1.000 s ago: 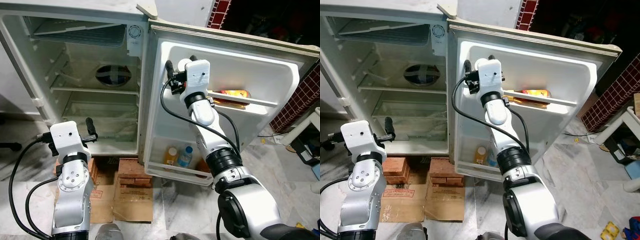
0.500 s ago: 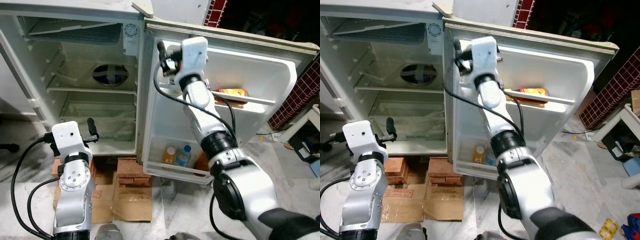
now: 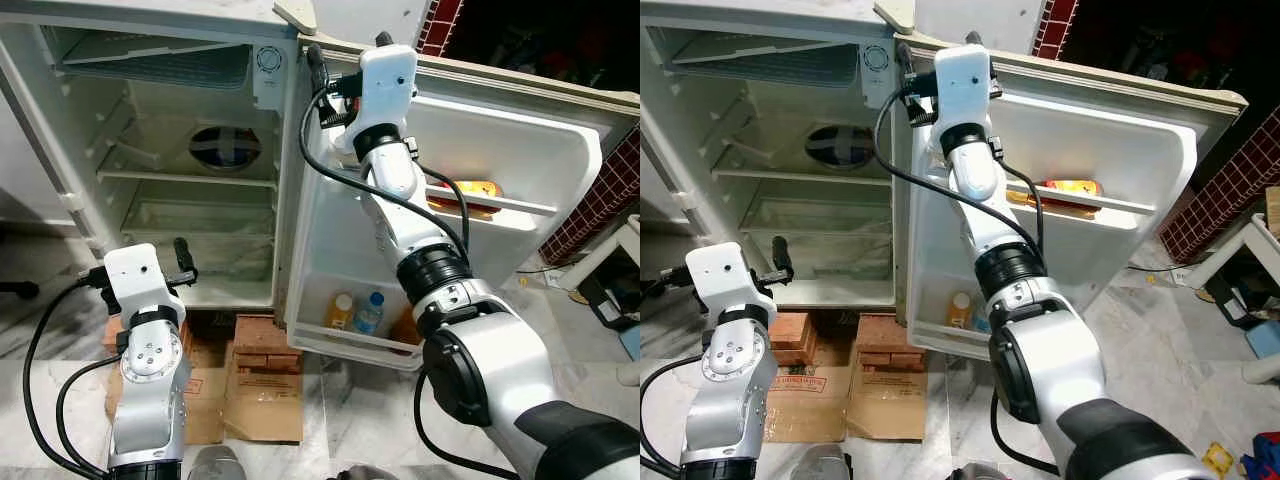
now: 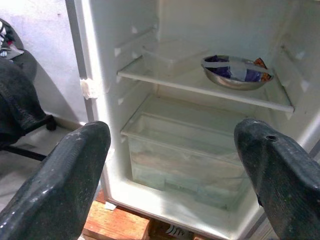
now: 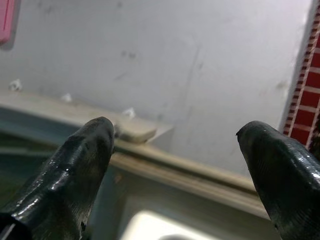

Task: Restocking fridge

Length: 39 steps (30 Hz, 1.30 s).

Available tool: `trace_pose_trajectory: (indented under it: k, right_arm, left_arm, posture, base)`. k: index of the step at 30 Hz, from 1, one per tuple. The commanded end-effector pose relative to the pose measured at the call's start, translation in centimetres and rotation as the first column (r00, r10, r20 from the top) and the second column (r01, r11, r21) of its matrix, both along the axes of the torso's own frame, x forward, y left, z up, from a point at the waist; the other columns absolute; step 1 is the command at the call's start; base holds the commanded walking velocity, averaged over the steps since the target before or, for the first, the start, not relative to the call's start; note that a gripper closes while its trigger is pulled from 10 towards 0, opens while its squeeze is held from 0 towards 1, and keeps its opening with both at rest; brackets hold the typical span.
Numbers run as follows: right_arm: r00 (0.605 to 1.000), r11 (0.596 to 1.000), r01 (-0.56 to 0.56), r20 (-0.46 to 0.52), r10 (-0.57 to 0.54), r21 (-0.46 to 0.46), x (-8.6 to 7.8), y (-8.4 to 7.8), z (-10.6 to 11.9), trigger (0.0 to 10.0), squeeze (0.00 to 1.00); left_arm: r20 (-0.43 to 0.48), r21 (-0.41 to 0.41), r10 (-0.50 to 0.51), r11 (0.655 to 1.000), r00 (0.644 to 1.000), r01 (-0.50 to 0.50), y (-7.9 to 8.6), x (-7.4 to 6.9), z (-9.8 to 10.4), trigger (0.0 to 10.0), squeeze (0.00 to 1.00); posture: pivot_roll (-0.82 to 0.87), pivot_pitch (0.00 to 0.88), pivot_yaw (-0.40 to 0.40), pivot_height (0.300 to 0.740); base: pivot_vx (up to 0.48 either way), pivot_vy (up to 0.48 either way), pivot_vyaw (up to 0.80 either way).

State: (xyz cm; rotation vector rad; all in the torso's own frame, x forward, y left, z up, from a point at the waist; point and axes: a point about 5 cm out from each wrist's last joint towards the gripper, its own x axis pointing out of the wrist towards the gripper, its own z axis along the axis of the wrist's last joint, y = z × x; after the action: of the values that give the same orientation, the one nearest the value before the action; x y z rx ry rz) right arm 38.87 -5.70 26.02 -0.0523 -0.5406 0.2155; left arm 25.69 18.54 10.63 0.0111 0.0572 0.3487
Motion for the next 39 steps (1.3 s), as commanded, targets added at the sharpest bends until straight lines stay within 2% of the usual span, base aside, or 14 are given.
trace_pose_trajectory:
  k: [1,10,14,17,18,19,20,21,22,23,31,33,34,39]
  right_arm:
    - [0.999,0.999,0.009,0.042,-0.010,0.030,-0.1,-1.1,0.9,10.0,1.00]
    - [0.991,0.992,-0.128,0.042,0.127,0.008,-0.9,-3.8,0.4,10.0,1.00]
    - [0.961,0.961,-0.276,-0.037,0.276,-0.010,-1.9,-5.1,-1.1,10.0,1.00]
    - [0.925,0.932,-0.362,-0.111,0.363,0.032,-2.3,-6.2,-2.2,10.0,0.90]
    - [0.908,0.917,-0.398,-0.129,0.399,0.033,-2.6,-6.4,-2.5,10.0,0.54]
    - [0.895,0.905,-0.423,-0.141,0.424,0.035,-2.8,-6.6,-2.7,10.0,0.54]
    - [0.879,0.891,-0.452,-0.155,0.451,0.034,-3.0,-6.7,-2.9,10.0,0.29]
    - [0.879,0.891,-0.452,-0.155,0.451,0.034,-3.0,-6.7,-2.9,10.0,0.29]
    - [0.863,0.877,-0.479,-0.166,0.478,0.033,-3.3,-6.7,-3.0,10.0,0.09]
    - [0.853,0.868,-0.496,-0.170,0.494,0.030,-3.5,-6.7,-3.1,10.0,0.00]
    - [0.754,0.778,-0.621,-0.199,0.626,0.092,-4.9,-6.7,-3.2,10.0,0.00]
    - [0.691,0.721,-0.681,-0.217,0.690,0.126,-5.4,-6.6,-3.2,10.0,0.00]
    - [0.627,0.666,-0.732,-0.242,0.741,0.141,-6.0,-6.5,-3.4,10.0,0.00]
    - [0.517,0.577,-0.808,-0.328,0.791,0.118,-7.4,-6.4,-4.9,10.0,0.00]
  left_arm:
    - [0.006,0.003,-0.016,1.000,1.000,0.016,-0.5,0.3,0.1,10.0,0.00]
    - [0.010,0.002,-0.018,1.000,1.000,0.018,-0.4,0.4,0.2,10.0,0.00]
    - [0.010,0.005,-0.016,1.000,1.000,0.016,-0.3,0.3,0.1,10.0,0.00]
    - [0.013,0.008,-0.019,1.000,1.000,0.019,-0.2,0.4,0.1,10.0,0.00]
    - [0.014,0.009,-0.023,1.000,1.000,0.023,-0.3,0.5,0.2,10.0,0.00]
    - [0.015,0.009,-0.026,1.000,1.000,0.026,-0.3,0.5,0.2,10.0,0.00]
    - [0.017,0.011,-0.031,0.999,0.999,0.031,-0.3,0.6,0.2,10.0,0.00]
    - [0.017,0.011,-0.031,0.999,0.999,0.031,-0.3,0.6,0.2,10.0,0.00]
    - [0.018,0.012,-0.034,0.999,0.999,0.034,-0.3,0.6,0.3,10.0,0.00]
    - [0.019,0.013,-0.035,0.999,0.999,0.035,-0.3,0.7,0.3,10.0,0.00]
    - [0.026,0.019,-0.038,0.999,0.999,0.038,-0.2,0.7,0.5,10.0,0.00]
    - [0.025,0.018,-0.038,0.999,0.999,0.037,-0.1,0.6,0.4,10.0,0.00]
    - [0.025,0.017,-0.038,0.999,0.999,0.037,-0.1,0.6,0.4,10.0,0.00]
    - [0.027,0.015,-0.041,0.999,0.999,0.041,-0.2,0.6,0.4,10.0,0.00]
  posture:
    - [0.16,0.000,-0.119,0.740]
    - [0.15,0.000,-0.117,0.740]
    - [0.15,0.000,-0.116,0.740]
    - [0.14,0.000,-0.107,0.740]
    - [0.14,0.000,-0.104,0.740]
    - [0.14,0.000,-0.102,0.740]
    - [0.14,0.000,-0.096,0.740]
    - [0.14,0.000,-0.096,0.740]
    - [0.14,0.000,-0.095,0.740]
    - [0.14,0.000,-0.093,0.740]
    - [0.14,0.000,-0.094,0.740]
    - [0.14,0.000,-0.095,0.740]
    - [0.14,0.000,-0.095,0.740]
    - [0.14,0.000,-0.096,0.740]
  base:
    - [0.000,0.000,0.00]
    - [0.000,0.000,0.00]
    - [0.000,0.000,0.00]
    - [0.000,0.000,0.00]
    - [0.000,0.000,0.00]
    - [0.000,0.000,0.00]
    - [0.000,0.000,0.00]
    - [0.000,0.000,0.00]
    - [0.000,0.000,0.00]
    - [0.000,0.000,0.00]
    - [0.000,0.000,0.00]
    - [0.000,0.000,0.00]
    - [0.000,0.000,0.00]
    - [0.000,0.000,0.00]
